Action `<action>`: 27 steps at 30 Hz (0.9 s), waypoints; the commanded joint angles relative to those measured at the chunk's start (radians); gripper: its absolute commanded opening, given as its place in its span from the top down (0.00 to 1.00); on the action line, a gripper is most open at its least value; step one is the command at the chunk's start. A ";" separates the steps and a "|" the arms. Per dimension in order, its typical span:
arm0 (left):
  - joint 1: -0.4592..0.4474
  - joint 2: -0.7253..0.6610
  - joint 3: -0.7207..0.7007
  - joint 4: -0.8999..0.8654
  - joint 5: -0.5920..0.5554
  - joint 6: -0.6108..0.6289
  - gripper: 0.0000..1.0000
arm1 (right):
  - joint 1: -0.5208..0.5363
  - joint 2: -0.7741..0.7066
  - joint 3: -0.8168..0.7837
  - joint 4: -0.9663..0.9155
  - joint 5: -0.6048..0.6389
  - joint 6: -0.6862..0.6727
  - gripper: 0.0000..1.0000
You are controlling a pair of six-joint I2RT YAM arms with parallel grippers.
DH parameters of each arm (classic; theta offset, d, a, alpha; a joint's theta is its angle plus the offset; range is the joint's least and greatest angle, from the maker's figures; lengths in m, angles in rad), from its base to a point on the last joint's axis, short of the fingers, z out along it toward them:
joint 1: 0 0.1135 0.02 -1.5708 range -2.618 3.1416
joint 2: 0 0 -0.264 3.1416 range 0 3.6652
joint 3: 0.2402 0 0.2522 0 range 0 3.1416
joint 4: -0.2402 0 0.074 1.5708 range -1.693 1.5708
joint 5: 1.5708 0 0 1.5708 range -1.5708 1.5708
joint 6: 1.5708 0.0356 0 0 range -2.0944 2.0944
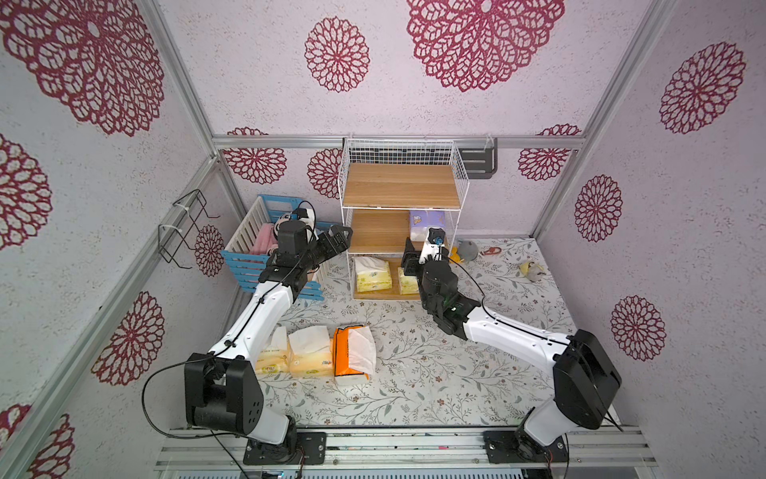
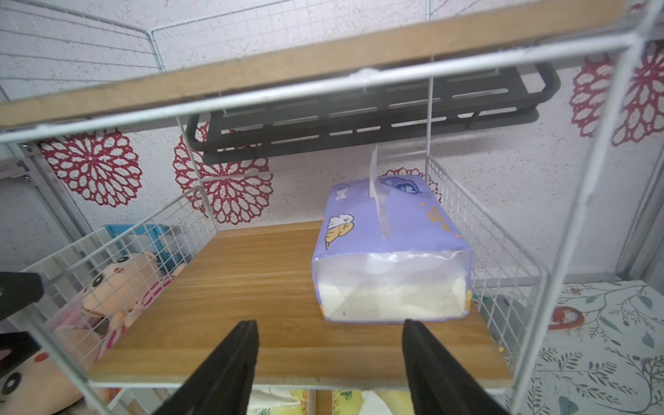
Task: Remove the tissue boxes from the shelf
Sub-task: Pick up a box of tissues from the shelf.
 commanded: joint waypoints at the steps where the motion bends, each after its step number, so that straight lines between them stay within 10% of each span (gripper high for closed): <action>1: 0.005 0.019 0.013 0.054 0.034 0.006 0.03 | 0.000 0.042 0.041 0.127 0.039 -0.073 0.31; 27: 0.004 0.014 -0.058 0.113 0.099 -0.023 0.03 | -0.066 0.228 0.146 0.209 0.088 -0.149 0.32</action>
